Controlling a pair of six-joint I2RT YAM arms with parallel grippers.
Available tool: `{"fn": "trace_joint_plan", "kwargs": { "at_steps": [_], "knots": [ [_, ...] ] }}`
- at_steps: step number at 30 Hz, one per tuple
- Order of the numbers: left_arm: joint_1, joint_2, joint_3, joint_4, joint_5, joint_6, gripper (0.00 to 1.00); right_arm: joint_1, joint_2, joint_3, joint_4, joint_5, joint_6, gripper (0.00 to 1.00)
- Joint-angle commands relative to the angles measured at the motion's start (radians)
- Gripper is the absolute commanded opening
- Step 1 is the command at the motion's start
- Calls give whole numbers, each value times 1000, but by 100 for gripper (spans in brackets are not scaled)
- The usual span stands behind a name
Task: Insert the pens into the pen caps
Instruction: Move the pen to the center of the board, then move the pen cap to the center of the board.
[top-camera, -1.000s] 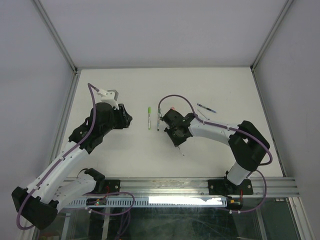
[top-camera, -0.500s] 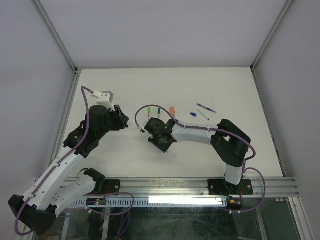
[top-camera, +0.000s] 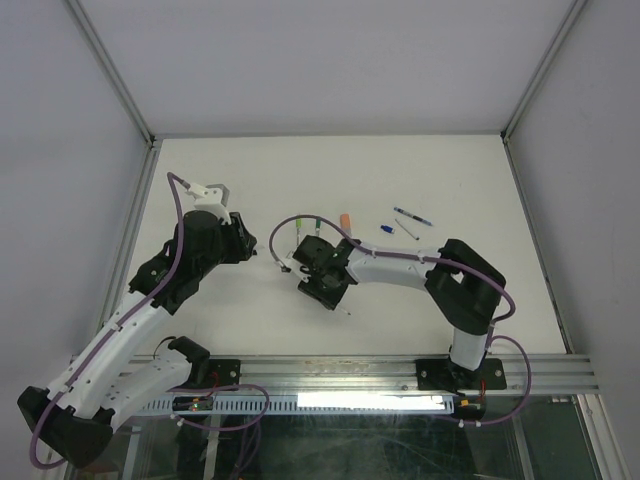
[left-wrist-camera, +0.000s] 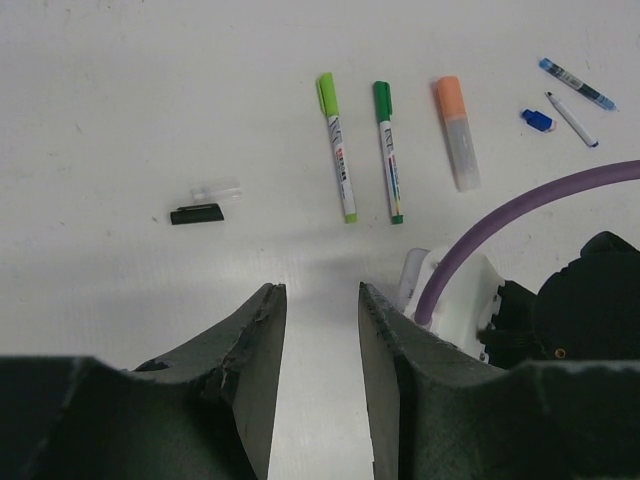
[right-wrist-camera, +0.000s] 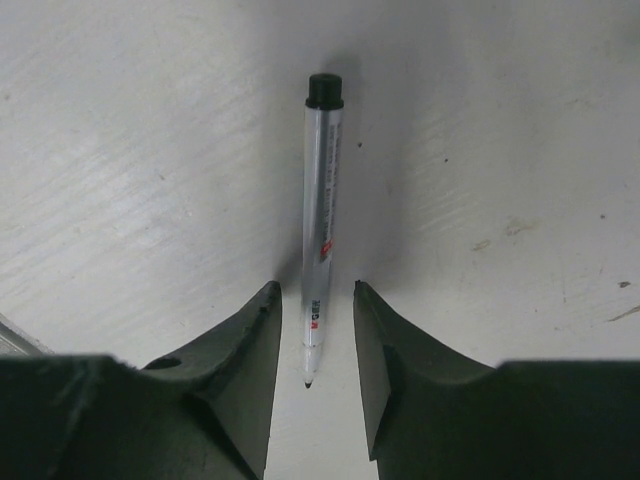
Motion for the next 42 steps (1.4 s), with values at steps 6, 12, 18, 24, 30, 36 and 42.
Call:
{"fn": "trace_joint_plan", "kwargs": {
  "at_steps": [6,12,18,24,30,36,42],
  "knots": [
    [13,16,18,36,43,23,36,4,-22,-106,-62,-54,3,34],
    [13,45,18,41,70,18,38,5,-69,-129,-20,-18,13,39],
    [15,37,83,2,-55,-18,36,4,-180,-64,71,79,0,41],
    [14,-56,219,-45,-183,-19,38,3,-164,37,262,59,-26,44],
    [14,-141,294,-93,-258,6,40,-2,92,302,317,-16,-57,48],
    [13,-173,305,-134,-266,5,41,-23,352,618,309,-76,-92,51],
    [13,-183,299,-148,-267,6,41,-31,483,808,303,-143,-120,51]
  ]
}}
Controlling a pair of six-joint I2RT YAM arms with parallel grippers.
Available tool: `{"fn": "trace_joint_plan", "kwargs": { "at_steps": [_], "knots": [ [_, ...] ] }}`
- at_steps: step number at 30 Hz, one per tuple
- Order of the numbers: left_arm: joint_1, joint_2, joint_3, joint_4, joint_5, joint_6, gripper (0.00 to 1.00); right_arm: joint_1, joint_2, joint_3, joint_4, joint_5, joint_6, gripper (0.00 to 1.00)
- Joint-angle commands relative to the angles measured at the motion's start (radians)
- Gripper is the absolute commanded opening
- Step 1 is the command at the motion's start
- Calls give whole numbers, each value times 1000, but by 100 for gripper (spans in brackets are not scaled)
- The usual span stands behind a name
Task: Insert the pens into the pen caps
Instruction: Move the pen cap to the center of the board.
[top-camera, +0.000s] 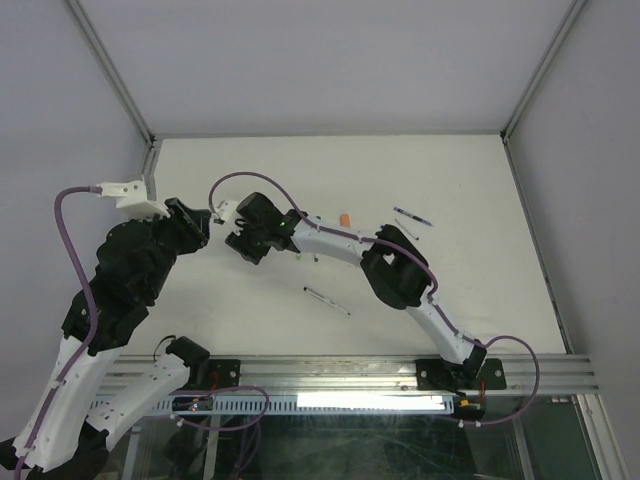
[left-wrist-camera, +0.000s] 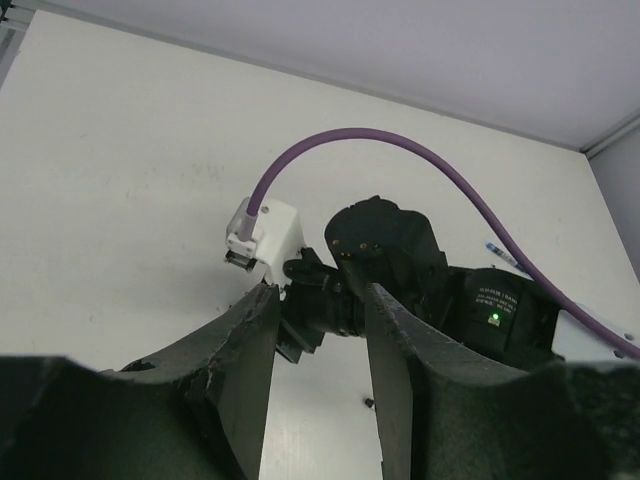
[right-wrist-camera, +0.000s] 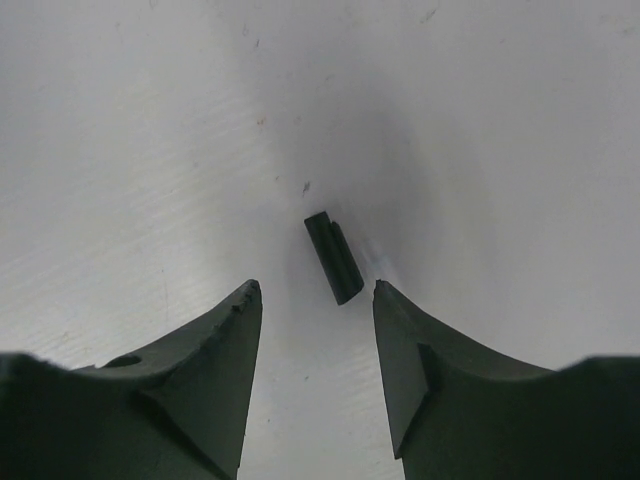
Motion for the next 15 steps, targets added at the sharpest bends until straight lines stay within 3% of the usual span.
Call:
{"fn": "trace_joint_plan", "kwargs": {
  "at_steps": [1,7,15],
  "knots": [
    [13,-9,14,-3,-23,9,41,-7,18,117,42,-72,-42,51],
    [14,-10,18,-4,-28,24,41,-9,46,143,68,-113,-76,51],
    [13,-13,3,-3,-20,27,41,-11,163,302,-70,-148,-138,50]
  ]
}}
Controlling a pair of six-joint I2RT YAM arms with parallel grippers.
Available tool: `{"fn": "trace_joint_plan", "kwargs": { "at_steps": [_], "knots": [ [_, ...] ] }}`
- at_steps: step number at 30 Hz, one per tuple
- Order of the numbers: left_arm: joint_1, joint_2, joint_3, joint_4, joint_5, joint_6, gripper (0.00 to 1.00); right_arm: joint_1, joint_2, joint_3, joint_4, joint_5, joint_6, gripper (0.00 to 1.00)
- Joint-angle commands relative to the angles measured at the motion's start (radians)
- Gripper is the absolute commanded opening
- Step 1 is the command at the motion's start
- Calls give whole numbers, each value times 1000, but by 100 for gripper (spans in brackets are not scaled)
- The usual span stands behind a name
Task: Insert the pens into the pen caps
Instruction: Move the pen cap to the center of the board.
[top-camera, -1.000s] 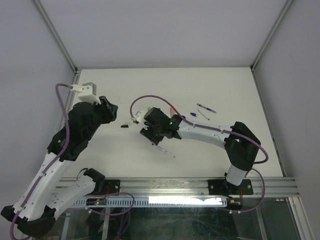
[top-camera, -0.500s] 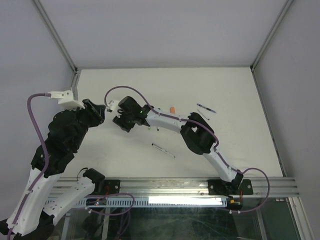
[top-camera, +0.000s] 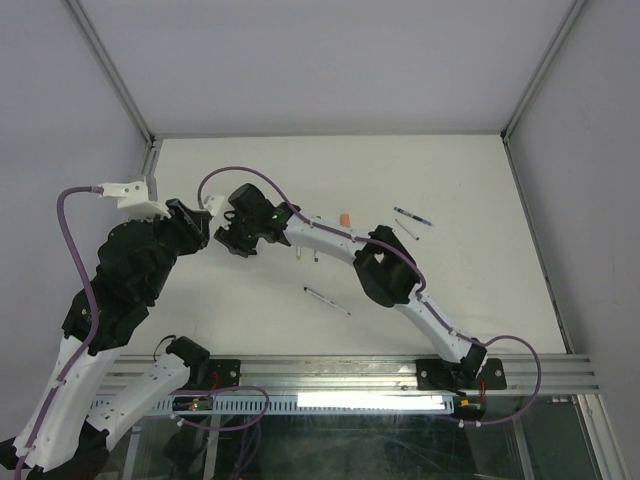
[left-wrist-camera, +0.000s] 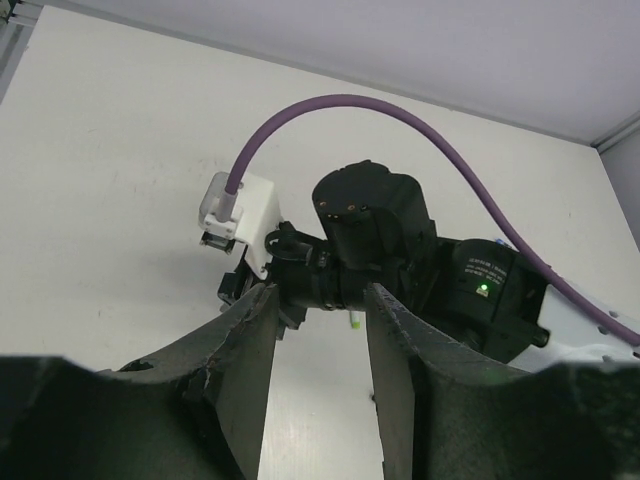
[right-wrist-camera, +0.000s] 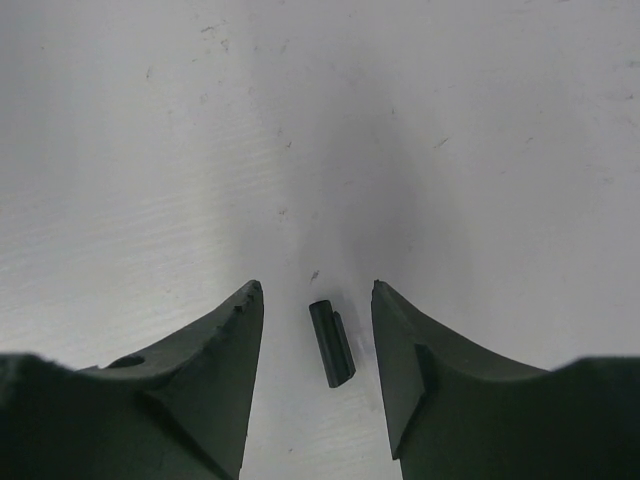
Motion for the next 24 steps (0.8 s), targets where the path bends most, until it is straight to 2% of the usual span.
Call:
{"fn": "trace_joint_plan", "kwargs": {
  "at_steps": [1,11,18,24],
  "knots": [
    [13,-11,2,19,-13,20,42,-1,59,102,-57,-20,-46,50],
    [13,-3,-2,19,-6,26,42,-6,99,129,-103,33,-72,51],
    [14,-2,-6,20,-2,25,42,-24,97,107,-161,28,-68,42],
    [13,5,-10,20,4,24,42,-39,49,19,-164,54,-60,37]
  ]
}}
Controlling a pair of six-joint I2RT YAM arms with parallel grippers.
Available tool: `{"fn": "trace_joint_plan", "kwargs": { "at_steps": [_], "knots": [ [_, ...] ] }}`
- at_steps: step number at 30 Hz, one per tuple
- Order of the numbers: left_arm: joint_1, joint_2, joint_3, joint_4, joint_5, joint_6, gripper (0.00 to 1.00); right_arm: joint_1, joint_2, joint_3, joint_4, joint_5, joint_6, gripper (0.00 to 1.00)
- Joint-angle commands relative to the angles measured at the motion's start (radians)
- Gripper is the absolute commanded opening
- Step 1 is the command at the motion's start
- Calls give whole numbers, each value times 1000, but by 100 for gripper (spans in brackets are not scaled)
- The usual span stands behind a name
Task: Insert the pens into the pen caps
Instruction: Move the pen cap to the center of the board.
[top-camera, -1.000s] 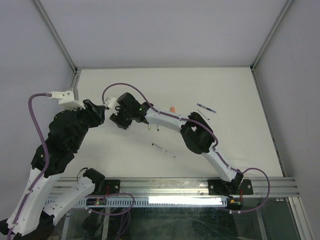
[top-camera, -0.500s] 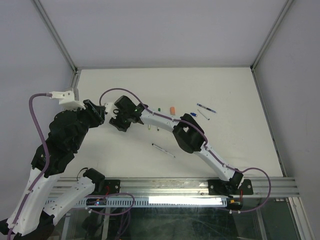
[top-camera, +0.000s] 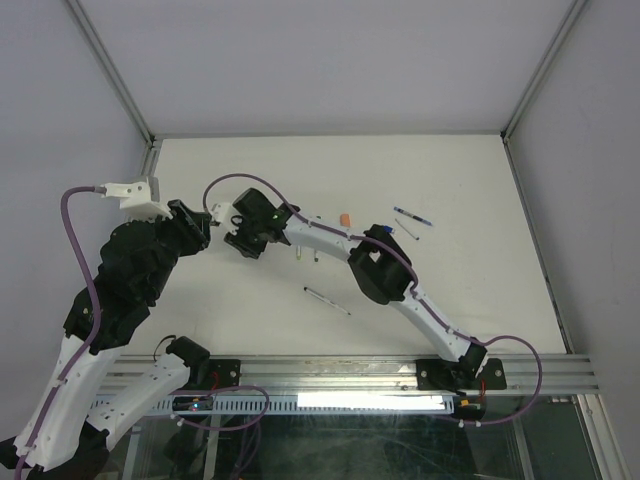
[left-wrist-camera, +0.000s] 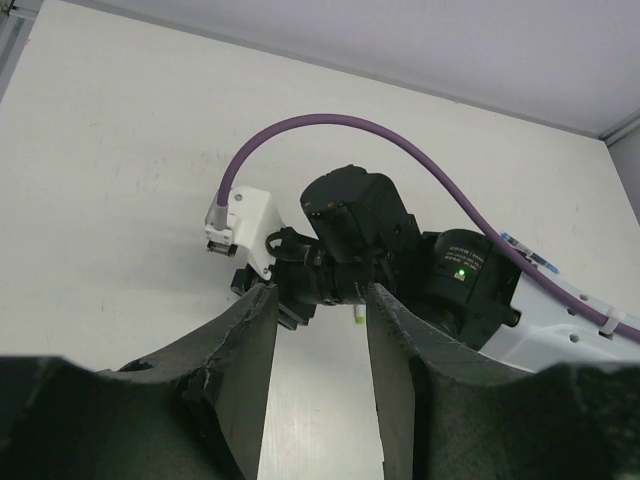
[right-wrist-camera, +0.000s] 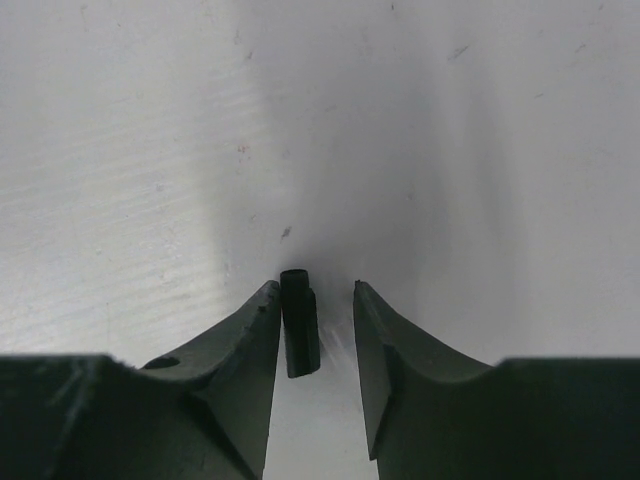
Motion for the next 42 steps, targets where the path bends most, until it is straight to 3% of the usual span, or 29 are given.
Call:
{"fn": "trace_joint_plan", "kwargs": {
  "at_steps": [1,13,28,32,36,42],
  "knots": [
    [13,5,-3,27,5,20,42,-18,-63,-73,-42,48,-2,36],
    [13,-1,-18,34,19,19,42,-33,-207,-327,34,96,34,27],
    [14,-5,-27,37,28,17,42,-31,-291,-442,66,69,76,20],
    [14,-10,-25,37,29,19,42,-31,-281,-425,87,53,78,22],
    [13,-15,-24,37,26,22,42,-29,-254,-375,79,46,77,35],
    [13,-15,-23,35,25,23,42,-29,-197,-291,49,41,75,31]
  ]
}}
